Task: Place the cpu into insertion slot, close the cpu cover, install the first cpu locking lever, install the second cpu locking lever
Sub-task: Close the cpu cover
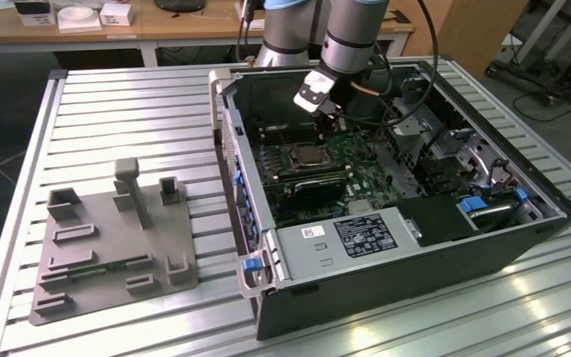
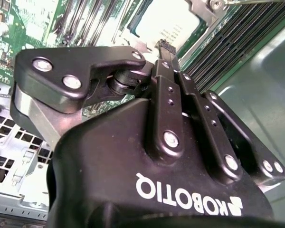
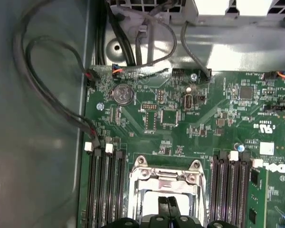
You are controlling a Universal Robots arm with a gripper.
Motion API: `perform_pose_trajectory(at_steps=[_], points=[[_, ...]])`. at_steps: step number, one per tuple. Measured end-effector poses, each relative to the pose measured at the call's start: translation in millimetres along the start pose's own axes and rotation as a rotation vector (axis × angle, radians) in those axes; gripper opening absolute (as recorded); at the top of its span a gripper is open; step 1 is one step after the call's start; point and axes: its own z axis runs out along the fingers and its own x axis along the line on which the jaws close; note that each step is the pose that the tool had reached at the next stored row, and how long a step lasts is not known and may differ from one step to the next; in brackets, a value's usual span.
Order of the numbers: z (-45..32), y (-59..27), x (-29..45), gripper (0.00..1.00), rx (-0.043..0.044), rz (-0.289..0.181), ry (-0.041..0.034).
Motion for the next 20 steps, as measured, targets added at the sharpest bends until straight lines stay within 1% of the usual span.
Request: perform_pose_trajectory(at_steps=[2, 15, 20], points=[[0.3, -1.4, 0.1, 0.1, 0.0, 0.0, -0.0001], [1.9, -2.8, 0.1, 0.1, 0.0, 0.0, -0.0001], [2.7, -6.0, 0.3, 0.1, 0.0, 0.0, 0.0]])
